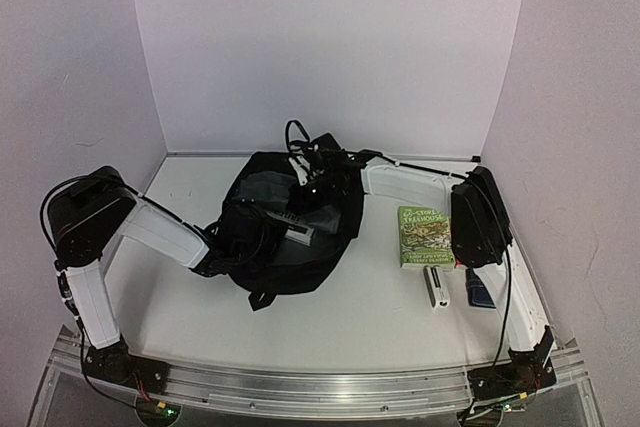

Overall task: Pack the student bag
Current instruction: Place the book in the student bag.

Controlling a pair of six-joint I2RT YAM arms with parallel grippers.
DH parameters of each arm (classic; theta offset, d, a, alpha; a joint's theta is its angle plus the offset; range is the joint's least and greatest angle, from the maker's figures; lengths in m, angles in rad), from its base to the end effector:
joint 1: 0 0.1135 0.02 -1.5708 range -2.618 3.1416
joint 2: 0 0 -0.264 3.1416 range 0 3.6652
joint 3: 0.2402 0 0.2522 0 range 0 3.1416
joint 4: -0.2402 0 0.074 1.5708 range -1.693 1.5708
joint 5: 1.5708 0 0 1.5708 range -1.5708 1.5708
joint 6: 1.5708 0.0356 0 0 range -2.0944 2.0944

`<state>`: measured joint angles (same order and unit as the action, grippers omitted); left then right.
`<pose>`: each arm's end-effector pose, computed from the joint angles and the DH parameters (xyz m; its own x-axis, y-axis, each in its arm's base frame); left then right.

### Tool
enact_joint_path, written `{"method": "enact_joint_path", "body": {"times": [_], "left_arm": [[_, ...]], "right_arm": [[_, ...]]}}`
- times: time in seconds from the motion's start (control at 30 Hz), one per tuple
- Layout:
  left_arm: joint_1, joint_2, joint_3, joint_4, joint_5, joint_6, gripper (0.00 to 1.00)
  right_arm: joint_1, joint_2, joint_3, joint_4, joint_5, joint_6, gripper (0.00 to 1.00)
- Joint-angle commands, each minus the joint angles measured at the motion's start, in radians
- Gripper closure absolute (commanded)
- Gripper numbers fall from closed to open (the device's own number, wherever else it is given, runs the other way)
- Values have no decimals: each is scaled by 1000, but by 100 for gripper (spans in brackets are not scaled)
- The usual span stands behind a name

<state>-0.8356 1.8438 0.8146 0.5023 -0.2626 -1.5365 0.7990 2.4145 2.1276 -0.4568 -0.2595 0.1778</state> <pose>0.2500 -0.2627 0.1343 -0.5770 -0.8009 -0.1601 -0.3177 0.4007 -0.8594 0.3763 0.3998 0.2038 -0.6105 -0.3823 -0.6936 -0.7279 0.6161 0.3011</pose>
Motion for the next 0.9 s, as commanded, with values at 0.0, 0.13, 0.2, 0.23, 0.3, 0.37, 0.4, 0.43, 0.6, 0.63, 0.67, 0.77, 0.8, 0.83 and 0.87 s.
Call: {"method": "enact_joint_path", "body": {"times": [0.0,0.13,0.2,0.23,0.3,0.37,0.4,0.43,0.6,0.63,0.67,0.77,0.8,0.83,0.87], "left_arm": [[19,62,39,118,11,80,57],[43,107,77,186,46,131,68],[49,118,86,223,63,158,73],[50,117,90,228,66,175,75],[50,102,91,213,69,204,78],[50,76,73,212,81,217,78],[48,58,56,214,90,225,75],[45,38,36,211,101,233,70],[-2,-127,-52,55,80,264,41],[-13,-167,-62,13,71,274,36],[-19,-202,-70,-25,66,282,32],[-25,-290,-83,-144,45,288,20],[-25,-319,-82,-187,35,297,16],[-25,-342,-78,-225,28,307,13],[-25,-362,-72,-262,24,317,9]], "right_arm": [[20,-131,-52,18,-35,36,100],[40,-153,-75,23,-62,55,100],[45,-158,-72,24,-70,60,100],[46,-159,-69,24,-69,60,100],[45,-159,-64,24,-59,55,100],[44,-161,-67,24,-51,47,100],[42,-160,-69,23,-41,41,100],[39,-158,-71,23,-27,32,100],[-11,-119,-71,23,10,-1,81],[-21,-109,-72,23,10,-3,74],[-29,-101,-77,23,8,-7,66],[-34,-98,-92,20,-3,-21,46],[-34,-103,-96,19,-9,-24,41],[-34,-110,-100,17,-12,-28,35],[-34,-121,-105,14,-14,-34,31]]}}
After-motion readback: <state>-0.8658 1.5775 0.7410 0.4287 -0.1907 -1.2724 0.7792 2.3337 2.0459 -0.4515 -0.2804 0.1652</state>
